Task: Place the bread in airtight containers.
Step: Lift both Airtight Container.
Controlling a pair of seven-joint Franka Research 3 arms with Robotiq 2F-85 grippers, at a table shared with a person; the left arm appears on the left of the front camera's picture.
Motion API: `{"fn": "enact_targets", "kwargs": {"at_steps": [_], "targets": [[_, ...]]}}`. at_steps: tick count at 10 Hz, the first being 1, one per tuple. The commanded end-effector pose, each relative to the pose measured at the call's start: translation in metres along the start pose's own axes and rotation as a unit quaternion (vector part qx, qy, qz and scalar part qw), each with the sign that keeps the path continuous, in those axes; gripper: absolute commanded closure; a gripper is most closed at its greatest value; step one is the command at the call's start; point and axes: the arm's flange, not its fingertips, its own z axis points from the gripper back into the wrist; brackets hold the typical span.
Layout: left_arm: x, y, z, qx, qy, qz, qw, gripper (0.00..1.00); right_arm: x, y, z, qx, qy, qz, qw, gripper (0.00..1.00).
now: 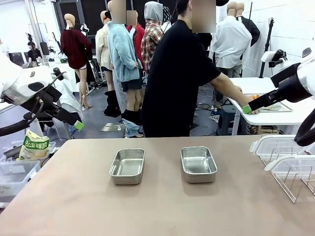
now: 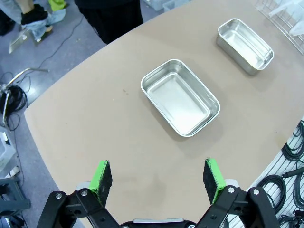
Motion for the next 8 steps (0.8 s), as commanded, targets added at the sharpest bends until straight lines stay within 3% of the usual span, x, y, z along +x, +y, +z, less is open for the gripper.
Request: {"fn": "enact_targets", "kwargs": {"at_steps": [1,8], "targets": [[-0.0009,0.0010,-0.0002,-0.005,0.000,0.001,1.000,0.00,0.0002,0.0004,-0.0007,0.004,-0.003,-0.005,1.000,0.00],[-0.0009,0.0010,-0.0002,-0.005,0.000,0.001,1.000,0.00,0.0002,0.0004,-0.0007,0.004,-0.003,-0.005,1.000,0.00]]}}
